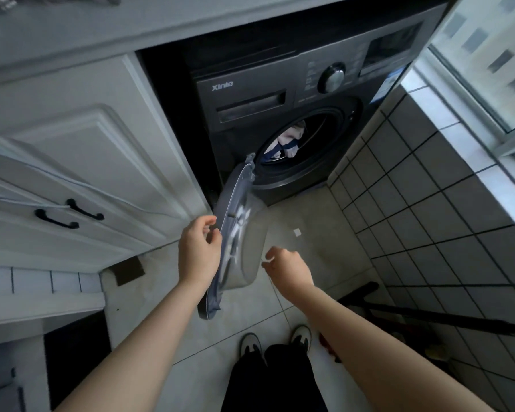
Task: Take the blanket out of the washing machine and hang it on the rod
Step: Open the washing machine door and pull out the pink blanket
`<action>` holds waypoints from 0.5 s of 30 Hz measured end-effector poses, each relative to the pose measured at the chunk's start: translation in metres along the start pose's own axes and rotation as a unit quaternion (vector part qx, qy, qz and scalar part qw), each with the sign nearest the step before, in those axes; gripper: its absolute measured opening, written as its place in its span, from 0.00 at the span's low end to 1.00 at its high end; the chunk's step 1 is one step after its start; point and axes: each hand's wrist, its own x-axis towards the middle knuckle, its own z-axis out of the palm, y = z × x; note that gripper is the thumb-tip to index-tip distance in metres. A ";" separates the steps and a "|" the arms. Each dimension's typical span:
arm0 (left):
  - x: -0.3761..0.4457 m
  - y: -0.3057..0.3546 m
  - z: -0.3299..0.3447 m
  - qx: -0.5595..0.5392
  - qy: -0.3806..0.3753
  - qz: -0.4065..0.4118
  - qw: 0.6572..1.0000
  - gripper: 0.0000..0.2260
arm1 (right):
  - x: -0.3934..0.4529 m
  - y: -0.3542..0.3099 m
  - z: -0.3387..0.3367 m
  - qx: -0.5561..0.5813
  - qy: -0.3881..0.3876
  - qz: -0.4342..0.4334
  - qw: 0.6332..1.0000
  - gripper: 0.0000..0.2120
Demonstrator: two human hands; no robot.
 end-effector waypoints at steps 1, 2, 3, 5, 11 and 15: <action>0.002 0.008 0.005 -0.007 -0.004 0.014 1.000 0.10 | 0.002 0.010 -0.009 -0.007 0.003 0.009 1.000 0.12; 0.006 0.016 0.010 -0.013 -0.011 0.027 0.999 0.10 | 0.005 0.020 -0.019 -0.017 0.007 0.012 1.000 0.12; 0.009 0.023 0.016 -0.015 -0.019 0.039 0.999 0.10 | 0.009 0.031 -0.028 -0.027 0.008 0.015 0.999 0.13; 0.016 0.036 0.031 -0.006 -0.032 0.065 0.997 0.10 | 0.017 0.052 -0.047 -0.043 0.013 0.016 0.999 0.13; 0.032 0.075 0.085 0.062 -0.078 0.087 0.991 0.10 | 0.051 0.107 -0.110 -0.086 0.042 0.002 0.995 0.11; 0.041 0.096 0.124 0.091 -0.103 0.078 0.987 0.11 | 0.077 0.137 -0.143 -0.104 0.043 0.000 0.994 0.10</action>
